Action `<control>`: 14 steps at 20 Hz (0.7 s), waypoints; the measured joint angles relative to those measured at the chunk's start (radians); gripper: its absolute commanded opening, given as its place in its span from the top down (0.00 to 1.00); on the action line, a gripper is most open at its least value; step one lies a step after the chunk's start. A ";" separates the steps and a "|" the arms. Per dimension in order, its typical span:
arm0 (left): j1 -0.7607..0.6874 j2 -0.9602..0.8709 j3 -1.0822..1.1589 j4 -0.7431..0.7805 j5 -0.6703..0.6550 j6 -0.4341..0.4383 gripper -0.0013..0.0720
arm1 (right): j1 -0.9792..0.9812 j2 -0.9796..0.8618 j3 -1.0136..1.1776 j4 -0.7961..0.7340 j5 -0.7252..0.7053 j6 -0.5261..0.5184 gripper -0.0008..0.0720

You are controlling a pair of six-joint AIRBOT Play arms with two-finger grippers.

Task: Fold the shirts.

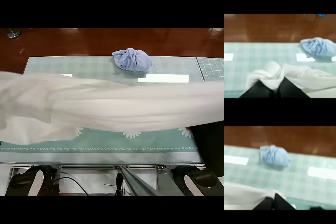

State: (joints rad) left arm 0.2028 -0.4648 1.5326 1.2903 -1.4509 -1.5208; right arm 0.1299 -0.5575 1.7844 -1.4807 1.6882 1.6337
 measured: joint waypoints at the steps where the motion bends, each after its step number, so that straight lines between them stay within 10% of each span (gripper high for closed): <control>1: 0.000 0.018 -0.027 0.008 -0.003 -0.006 0.92 | 0.000 0.005 -0.031 0.007 0.027 0.006 0.96; 7: 0.000 0.016 -0.273 0.015 -0.021 -0.016 0.91 | 0.000 0.021 -0.385 0.032 0.034 0.025 0.96; 14: 0.000 -0.333 -0.534 -0.074 0.175 0.049 0.91 | -0.073 -0.191 -0.806 0.037 -0.435 0.044 0.96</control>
State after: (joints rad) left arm 0.2028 -0.7975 0.9981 1.2163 -1.2755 -1.4719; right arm 0.0570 -0.7486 0.9779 -1.4437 1.2530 1.6775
